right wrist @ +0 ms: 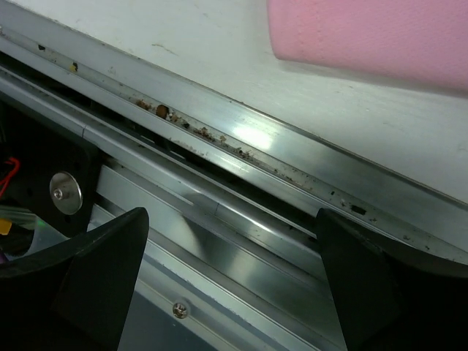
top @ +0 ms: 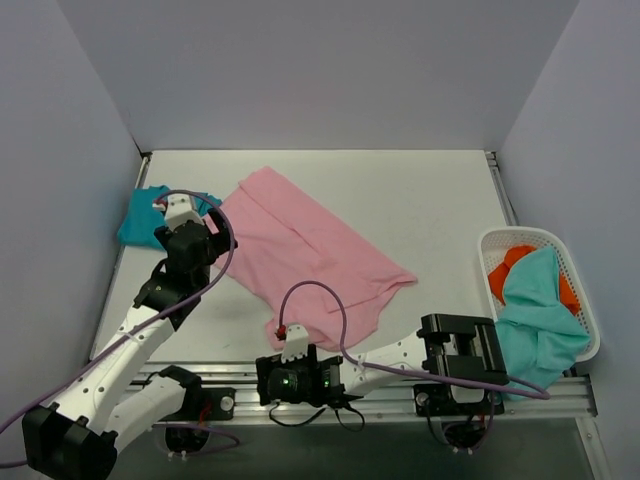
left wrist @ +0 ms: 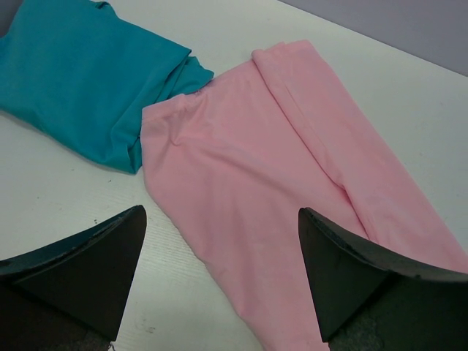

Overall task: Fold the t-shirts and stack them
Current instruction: Flatten out the tshirt

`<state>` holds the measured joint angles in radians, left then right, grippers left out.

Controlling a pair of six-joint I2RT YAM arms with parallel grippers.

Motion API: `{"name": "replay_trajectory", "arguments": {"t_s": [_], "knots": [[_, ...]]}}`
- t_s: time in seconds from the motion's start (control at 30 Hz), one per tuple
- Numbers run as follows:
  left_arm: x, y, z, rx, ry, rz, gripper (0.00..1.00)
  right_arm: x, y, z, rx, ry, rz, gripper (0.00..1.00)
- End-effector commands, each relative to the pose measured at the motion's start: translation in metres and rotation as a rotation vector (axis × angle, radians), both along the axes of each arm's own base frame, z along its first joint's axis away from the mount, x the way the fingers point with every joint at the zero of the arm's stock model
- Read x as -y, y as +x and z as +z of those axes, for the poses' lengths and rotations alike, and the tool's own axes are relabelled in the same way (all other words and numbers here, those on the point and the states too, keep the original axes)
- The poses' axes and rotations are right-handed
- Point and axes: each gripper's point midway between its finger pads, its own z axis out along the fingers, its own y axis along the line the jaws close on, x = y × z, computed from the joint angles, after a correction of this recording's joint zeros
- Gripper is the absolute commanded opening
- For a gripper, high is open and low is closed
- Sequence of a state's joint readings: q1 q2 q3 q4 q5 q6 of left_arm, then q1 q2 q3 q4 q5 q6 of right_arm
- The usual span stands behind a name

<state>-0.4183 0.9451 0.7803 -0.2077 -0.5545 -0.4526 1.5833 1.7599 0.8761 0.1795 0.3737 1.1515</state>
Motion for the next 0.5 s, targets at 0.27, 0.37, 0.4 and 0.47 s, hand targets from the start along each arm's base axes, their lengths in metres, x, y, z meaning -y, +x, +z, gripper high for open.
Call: {"name": "replay_trajectory", "arguments": {"t_s": [0.27, 0.37, 0.4, 0.47], "knots": [[-0.004, -0.003, 0.008, 0.044, -0.014, 0.023, 0.94, 0.026, 0.039, 0.082, 0.118, 0.028, -0.169, 0.94], [-0.004, -0.002, 0.008, 0.048, -0.014, 0.024, 0.94, 0.033, 0.046, 0.088, 0.131, 0.039, -0.193, 0.94], [-0.004, -0.001, 0.009, 0.052, -0.016, 0.024, 0.94, 0.035, 0.048, 0.083, 0.115, 0.028, -0.195, 0.94], [-0.004, -0.001, 0.006, 0.047, -0.014, 0.024, 0.94, 0.037, 0.061, 0.071, 0.094, 0.016, -0.216, 0.94]]}}
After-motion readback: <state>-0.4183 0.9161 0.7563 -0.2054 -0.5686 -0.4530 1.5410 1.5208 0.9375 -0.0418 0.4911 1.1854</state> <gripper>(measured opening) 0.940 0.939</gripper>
